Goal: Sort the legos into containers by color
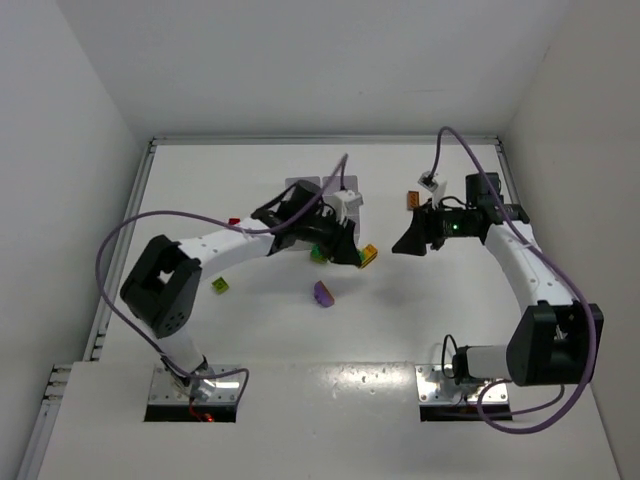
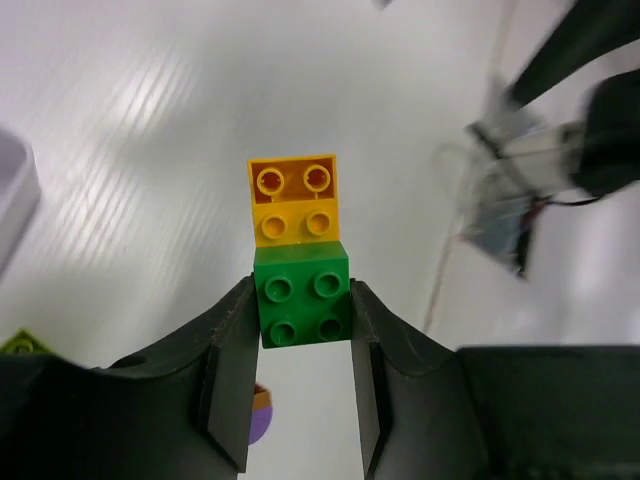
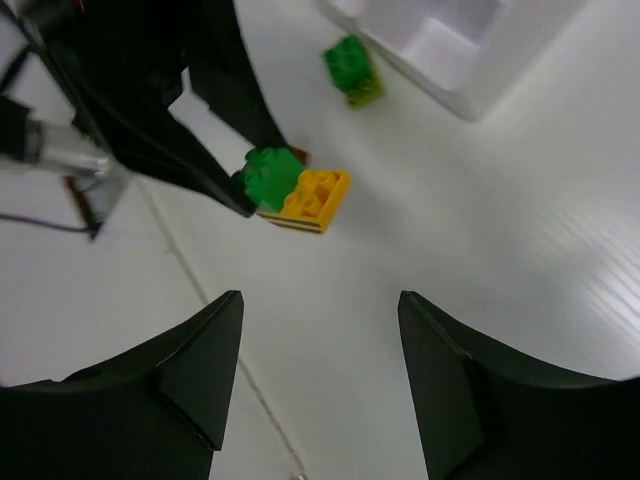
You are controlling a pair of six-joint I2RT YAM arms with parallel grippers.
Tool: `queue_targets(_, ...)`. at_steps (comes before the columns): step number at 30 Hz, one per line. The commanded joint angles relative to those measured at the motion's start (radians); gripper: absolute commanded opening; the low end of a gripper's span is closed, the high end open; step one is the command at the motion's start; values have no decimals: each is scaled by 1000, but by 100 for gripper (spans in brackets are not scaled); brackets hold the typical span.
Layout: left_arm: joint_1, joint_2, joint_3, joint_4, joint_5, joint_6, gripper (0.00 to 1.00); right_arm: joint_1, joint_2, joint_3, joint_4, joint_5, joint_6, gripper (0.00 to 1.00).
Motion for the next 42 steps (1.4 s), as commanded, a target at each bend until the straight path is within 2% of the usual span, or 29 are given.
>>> queue_targets(1, 82, -90, 4, 176, 410, -98, 0, -25, 23, -9, -22, -409, -103, 64)
queue_targets(2, 103, -90, -8, 208, 467, -130, 0, -34, 34, 8, -33, -484, -118, 64)
queue_targets(4, 158, -114, -68, 414, 596, -316, 0, -34, 34, 23, -33, -526, -118, 64)
queue_targets(5, 175, -114, -88, 493, 624, -382, 0, -20, 34, 33, -33, -555, -118, 64)
queue_targets(6, 188, -114, -119, 648, 647, -511, 0, -20, 34, 42, -24, -564, -118, 64)
queue_targets(8, 200, -114, -128, 757, 696, -600, 0, -11, 43, 51, -13, -601, -99, 64)
queue_targets(11, 200, -96, -118, 796, 716, -632, 0, 10, 56, 91, 62, -621, -11, 64)
queue_targets(19, 169, -53, -70, 946, 764, -741, 0, 95, 83, 139, 91, -577, 14, 66)
queue_targets(27, 160, -44, -61, 984, 755, -776, 0, 146, 101, 148, 148, -555, 79, 67)
queue_targets(31, 160, -44, -52, 994, 745, -786, 0, 165, 111, 157, 160, -555, 89, 53)
queue_targets(32, 160, -44, -42, 994, 745, -786, 0, 176, 111, 157, 160, -555, 89, 44)
queue_targets(35, 160, -35, -42, 994, 736, -786, 0, 185, 111, 157, 171, -545, 99, 32)
queue_targets(36, 160, -35, -42, 994, 736, -786, 0, 185, 111, 157, 180, -545, 115, 21)
queue_targets(38, 160, -35, -51, 1003, 736, -786, 0, 185, 111, 157, 194, -545, 124, 10)
queue_targets(42, 194, -48, -93, 1012, 672, -777, 0, 185, 120, 148, 191, -554, 136, 1)
